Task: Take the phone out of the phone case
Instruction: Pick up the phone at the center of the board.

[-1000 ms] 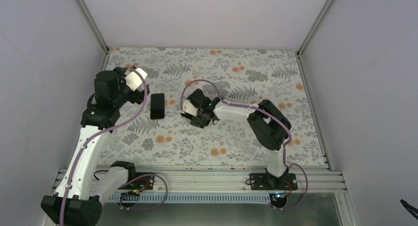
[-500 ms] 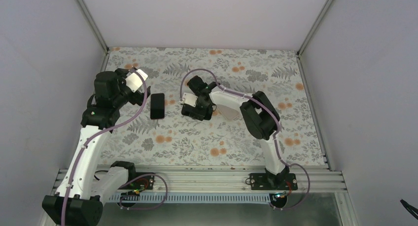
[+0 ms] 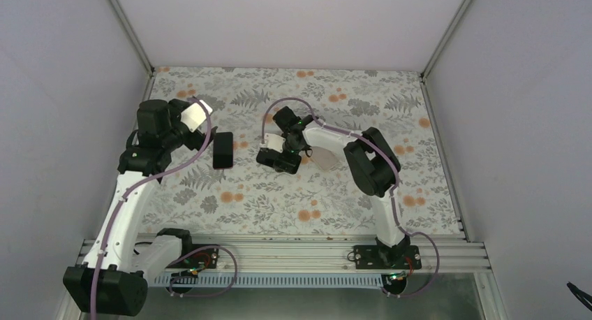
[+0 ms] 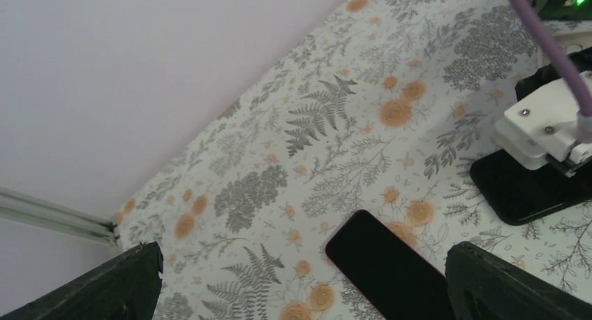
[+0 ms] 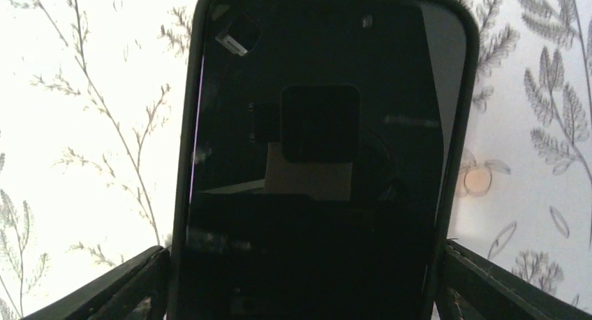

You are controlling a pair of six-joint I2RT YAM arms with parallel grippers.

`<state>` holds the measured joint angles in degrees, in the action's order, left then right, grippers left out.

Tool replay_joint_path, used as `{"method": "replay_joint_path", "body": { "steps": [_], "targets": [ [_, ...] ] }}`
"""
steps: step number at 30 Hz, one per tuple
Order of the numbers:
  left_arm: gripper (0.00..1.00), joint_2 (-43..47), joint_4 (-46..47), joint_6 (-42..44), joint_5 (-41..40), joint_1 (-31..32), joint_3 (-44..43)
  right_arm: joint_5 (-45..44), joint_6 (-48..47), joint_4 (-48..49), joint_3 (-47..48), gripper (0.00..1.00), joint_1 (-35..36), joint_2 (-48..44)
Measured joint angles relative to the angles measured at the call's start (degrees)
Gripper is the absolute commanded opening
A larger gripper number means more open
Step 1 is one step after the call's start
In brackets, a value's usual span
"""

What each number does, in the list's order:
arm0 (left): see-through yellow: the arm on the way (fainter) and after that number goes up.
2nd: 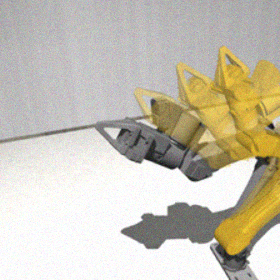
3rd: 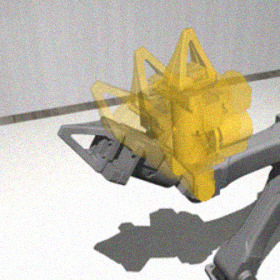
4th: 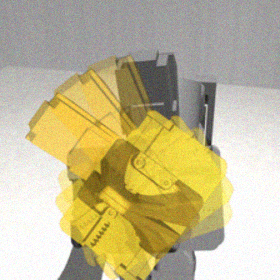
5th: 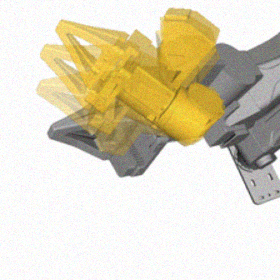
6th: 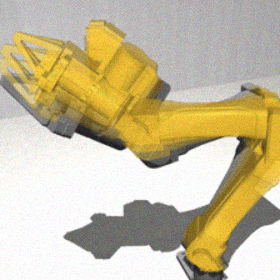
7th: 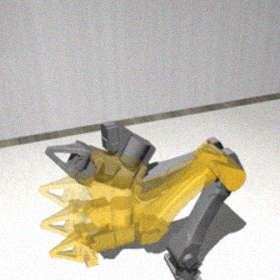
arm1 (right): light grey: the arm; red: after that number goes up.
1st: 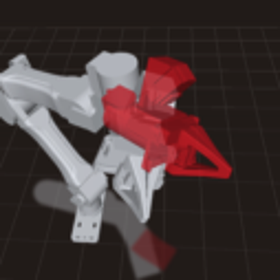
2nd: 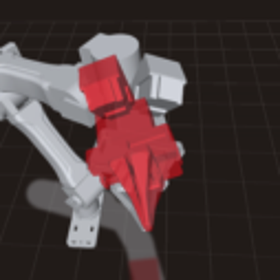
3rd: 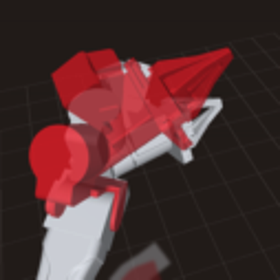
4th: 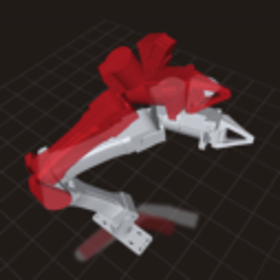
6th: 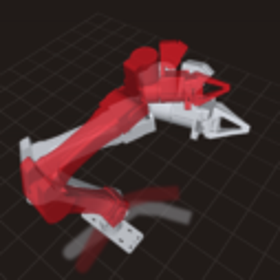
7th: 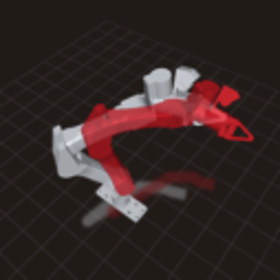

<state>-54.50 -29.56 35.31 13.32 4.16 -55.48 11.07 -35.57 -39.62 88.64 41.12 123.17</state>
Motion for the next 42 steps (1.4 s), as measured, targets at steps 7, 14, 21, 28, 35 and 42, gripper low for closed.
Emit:
{"method": "replay_joint_path", "body": {
  "steps": [7,14,21,28,35,42],
  "targets": [
    [1.0,-2.03,-0.11,-0.31,1.99,-0.61,0.33,0.17,-0.22,2.05,-4.79,0.86,-1.42,-2.82],
    [1.0,-2.6,0.13,-0.59,2.71,-1.22,0.55,-0.07,1.46,3.61,-6.8,0.73,-1.46,-3.98],
    [1.0,-5.31,0.24,-1.9,4.92,-1.81,0.55,-0.46,3.26,5.16,-8.17,0.64,-1.44,-5.05],
    [1.0,-14.21,-5.57,-1.95,14.6,-1.92,-2.6,-5.09,4.76,4.37,-11.58,0.62,-0.92,-9.2],
    [1.0,-26.93,-13.33,-1.64,24.96,-1.92,-11.41,-8.66,5.25,3.21,-10.75,0.63,1.77,-17.11],
    [1.0,-42.75,-23.45,-1.25,35.76,-1.92,-23.54,-10.51,5.14,3.45,-3.37,0.63,4.33,-18.97]
  ]
}}
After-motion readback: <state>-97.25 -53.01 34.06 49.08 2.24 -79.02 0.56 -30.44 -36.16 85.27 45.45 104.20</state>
